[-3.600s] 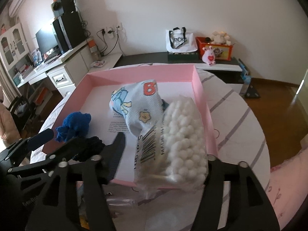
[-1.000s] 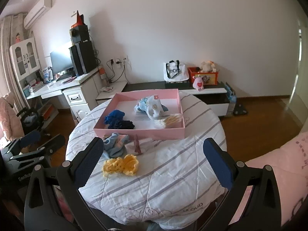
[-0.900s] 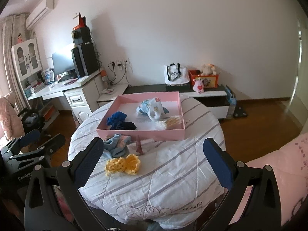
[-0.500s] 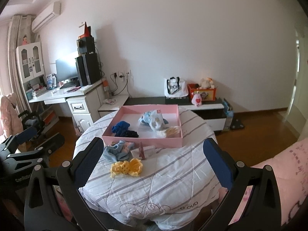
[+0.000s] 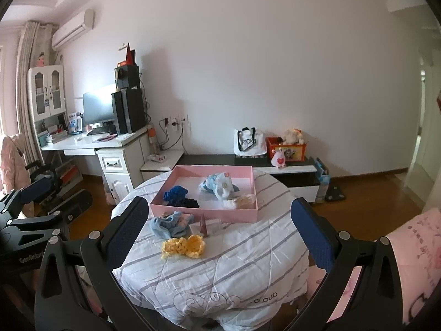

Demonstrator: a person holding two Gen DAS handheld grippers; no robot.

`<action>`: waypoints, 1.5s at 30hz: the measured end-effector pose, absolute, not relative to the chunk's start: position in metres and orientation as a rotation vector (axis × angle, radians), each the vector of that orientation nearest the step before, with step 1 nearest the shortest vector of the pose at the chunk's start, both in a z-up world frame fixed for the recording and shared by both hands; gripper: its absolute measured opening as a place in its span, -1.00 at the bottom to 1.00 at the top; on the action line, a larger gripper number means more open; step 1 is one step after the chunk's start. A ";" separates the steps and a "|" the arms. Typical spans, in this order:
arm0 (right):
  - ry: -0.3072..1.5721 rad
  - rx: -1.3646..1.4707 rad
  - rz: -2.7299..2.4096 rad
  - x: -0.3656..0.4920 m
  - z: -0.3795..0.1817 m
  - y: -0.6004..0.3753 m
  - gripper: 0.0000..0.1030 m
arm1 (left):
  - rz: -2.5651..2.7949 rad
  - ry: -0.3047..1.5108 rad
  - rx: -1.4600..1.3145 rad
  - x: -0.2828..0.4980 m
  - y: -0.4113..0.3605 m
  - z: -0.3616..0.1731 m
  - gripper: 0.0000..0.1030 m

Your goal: Organize soft objects

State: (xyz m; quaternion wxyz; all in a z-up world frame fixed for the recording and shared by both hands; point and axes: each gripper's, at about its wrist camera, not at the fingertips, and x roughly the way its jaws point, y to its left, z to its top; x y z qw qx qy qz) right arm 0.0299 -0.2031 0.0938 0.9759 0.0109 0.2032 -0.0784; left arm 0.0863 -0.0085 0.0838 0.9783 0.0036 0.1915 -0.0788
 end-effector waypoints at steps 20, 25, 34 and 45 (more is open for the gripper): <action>0.400 0.010 -0.159 0.022 0.097 -0.198 1.00 | -0.148 0.378 0.002 0.082 -0.011 0.078 1.00; 0.401 0.011 -0.159 0.022 0.097 -0.198 1.00 | -0.145 0.389 0.002 0.086 -0.014 0.077 1.00; 0.424 0.016 -0.157 0.028 0.093 -0.200 1.00 | -0.138 0.410 -0.001 0.095 -0.013 0.075 1.00; 0.516 0.028 -0.150 0.057 0.068 -0.205 1.00 | -0.126 0.504 0.003 0.126 -0.009 0.057 1.00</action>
